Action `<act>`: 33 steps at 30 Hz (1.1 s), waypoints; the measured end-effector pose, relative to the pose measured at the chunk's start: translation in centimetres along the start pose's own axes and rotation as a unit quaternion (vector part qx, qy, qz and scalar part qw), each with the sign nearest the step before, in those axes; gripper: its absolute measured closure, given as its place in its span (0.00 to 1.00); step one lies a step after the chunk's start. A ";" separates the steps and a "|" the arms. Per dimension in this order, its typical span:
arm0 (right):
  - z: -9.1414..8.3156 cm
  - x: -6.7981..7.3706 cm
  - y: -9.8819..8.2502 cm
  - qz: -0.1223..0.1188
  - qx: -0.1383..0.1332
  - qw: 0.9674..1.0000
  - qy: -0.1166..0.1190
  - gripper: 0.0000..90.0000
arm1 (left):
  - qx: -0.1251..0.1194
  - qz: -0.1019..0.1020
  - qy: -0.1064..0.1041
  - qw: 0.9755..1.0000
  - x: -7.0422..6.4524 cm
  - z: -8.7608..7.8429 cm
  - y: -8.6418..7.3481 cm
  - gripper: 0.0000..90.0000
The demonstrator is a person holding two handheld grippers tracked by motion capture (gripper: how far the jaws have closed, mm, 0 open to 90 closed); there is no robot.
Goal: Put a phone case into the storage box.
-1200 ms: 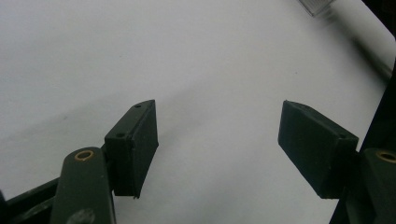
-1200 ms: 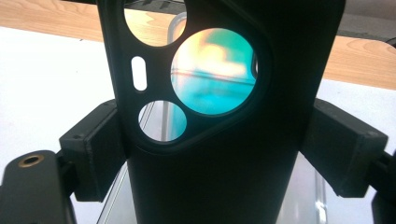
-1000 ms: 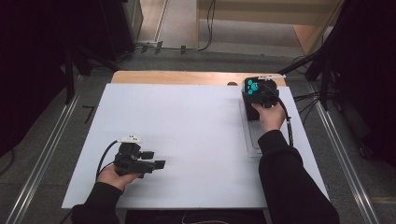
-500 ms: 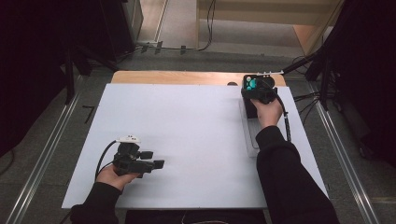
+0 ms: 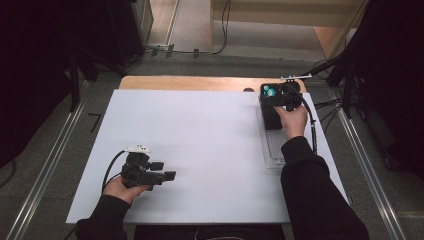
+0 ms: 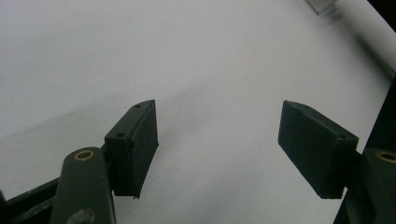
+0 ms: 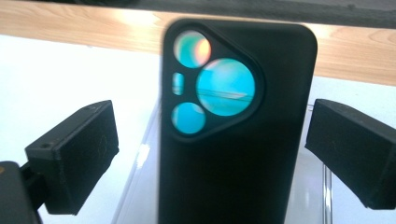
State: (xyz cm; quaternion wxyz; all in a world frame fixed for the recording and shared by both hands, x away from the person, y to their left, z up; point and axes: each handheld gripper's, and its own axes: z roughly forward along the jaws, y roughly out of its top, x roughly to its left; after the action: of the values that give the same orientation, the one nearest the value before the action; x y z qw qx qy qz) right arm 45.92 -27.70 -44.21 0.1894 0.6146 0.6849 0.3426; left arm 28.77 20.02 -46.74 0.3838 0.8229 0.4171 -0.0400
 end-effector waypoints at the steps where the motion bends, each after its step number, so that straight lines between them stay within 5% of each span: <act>1: -0.3 0.1 0.1 0.001 -0.002 1.000 0.006 0.01 | 0.000 0.000 -0.001 1.000 0.0 0.0 0.0 0.32; 5: -1.8 0.5 0.2 0.001 0.004 0.999 0.040 0.01 | -0.001 0.001 -0.002 1.000 0.0 0.1 0.1 0.32; 16: -3.9 3.1 0.2 -0.033 0.010 0.996 0.083 0.05 | 0.000 0.002 -0.006 1.000 0.1 0.1 0.4 0.32; 19: -4.1 3.8 -0.2 -0.043 0.008 0.995 0.091 0.13 | 0.000 0.004 -0.009 1.000 0.2 0.1 0.5 0.32; 28: -4.5 6.3 -1.5 -0.064 0.030 0.986 0.151 0.15 | 0.001 0.008 -0.015 1.000 0.2 0.3 1.1 0.32; 33: -4.7 7.4 -2.3 -0.075 0.039 0.982 0.169 0.26 | -0.001 0.007 -0.019 1.000 0.3 0.4 1.4 0.32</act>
State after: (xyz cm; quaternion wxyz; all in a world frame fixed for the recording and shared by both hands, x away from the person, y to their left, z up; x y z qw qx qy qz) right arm 39.81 -21.61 -41.32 0.0719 0.5011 0.7641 0.3997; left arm 30.05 19.50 -46.33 0.3927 0.8244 0.4043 -0.0522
